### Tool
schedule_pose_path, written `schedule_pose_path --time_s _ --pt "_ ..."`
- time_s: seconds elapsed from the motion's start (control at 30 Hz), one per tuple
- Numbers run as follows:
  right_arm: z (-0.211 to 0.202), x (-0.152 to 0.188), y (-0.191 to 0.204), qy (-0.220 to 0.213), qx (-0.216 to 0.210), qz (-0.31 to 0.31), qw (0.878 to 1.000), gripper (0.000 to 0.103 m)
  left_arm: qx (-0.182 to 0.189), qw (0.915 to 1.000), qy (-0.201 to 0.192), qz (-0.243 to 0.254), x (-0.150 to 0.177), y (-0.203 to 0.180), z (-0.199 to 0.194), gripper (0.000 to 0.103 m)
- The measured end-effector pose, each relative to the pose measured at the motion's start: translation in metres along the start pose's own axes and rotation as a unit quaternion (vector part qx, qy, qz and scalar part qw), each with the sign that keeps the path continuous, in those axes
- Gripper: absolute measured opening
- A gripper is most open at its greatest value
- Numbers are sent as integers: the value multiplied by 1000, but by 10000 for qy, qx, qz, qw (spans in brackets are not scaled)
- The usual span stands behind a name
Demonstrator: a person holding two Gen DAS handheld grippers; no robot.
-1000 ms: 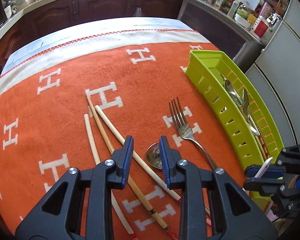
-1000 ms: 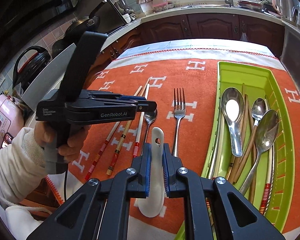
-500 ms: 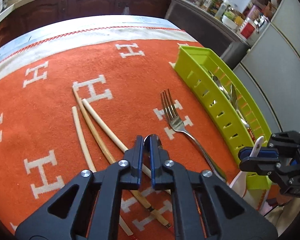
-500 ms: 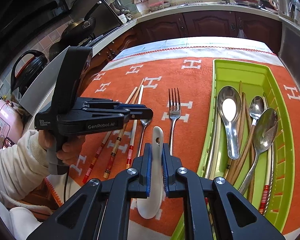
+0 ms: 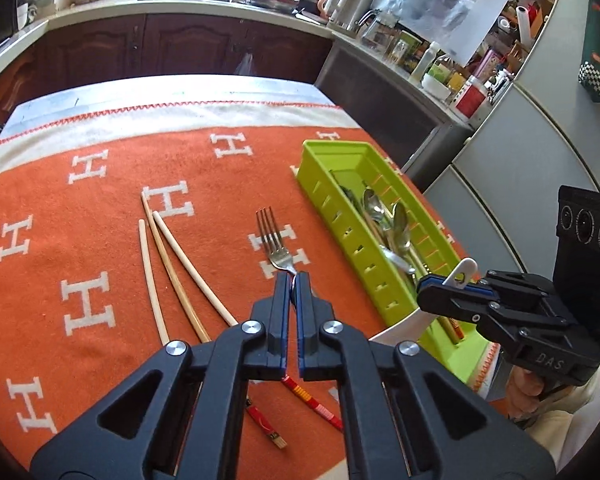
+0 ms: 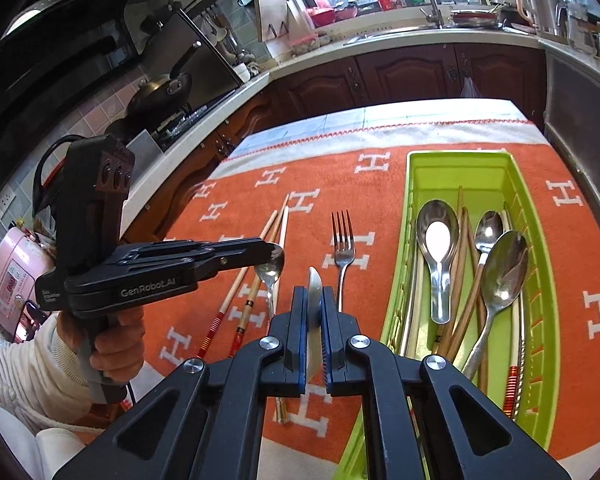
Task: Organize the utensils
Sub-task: 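Carry both spoons into the green tray and open both tools to release them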
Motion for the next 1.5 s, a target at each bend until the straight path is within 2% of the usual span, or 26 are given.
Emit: schedule_pose_path --time_s 0.2,0.43,0.57,0.73,0.87,1.0,1.2,1.27,1.33,1.4,1.5 --pt "-32 -5 2 -268 115 22 9996 5 -21 9999 -148 -25 -11 -19 -29 0" --pt "-88 -18 -14 -626 631 120 9960 5 -17 9997 -162 165 -31 -58 -39 0" --pt "-115 -21 -32 -710 1016 182 9921 5 -40 9995 -69 303 -47 -83 -31 0" --pt "-131 -13 -59 -514 1488 295 9871 5 -237 9979 142 579 -63 -112 -3 0" --pt "-123 -6 -74 -225 1684 277 9851 5 -290 9956 426 779 -64 -127 26 1" --pt "-97 -5 -86 127 1841 234 9826 5 -299 9929 718 901 -58 -137 57 1" --pt "-61 -13 -91 354 1889 207 9811 6 -372 9914 947 828 -49 -136 83 1" --pt "-49 -18 -90 379 1909 245 9806 9 -424 9916 960 762 -47 -131 85 1" --pt "-37 -24 -92 415 1911 297 9802 19 -414 9922 950 688 -48 -127 84 1" --pt "-30 -27 -93 403 1908 283 9804 25 -347 9926 995 597 -48 -124 84 1" --pt "-22 -31 -92 372 1877 250 9812 28 -317 9927 1029 545 -46 -122 81 1"
Point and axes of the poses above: each gripper's, at about its wrist camera, not at the fingertips, and z roughly the way its jaws point, y to its left, x to its underside, the point moved 3 cm from there along z, roughly the way its jaws point, and after that the axes turned 13 degrees about z, right-handed, at the moved point
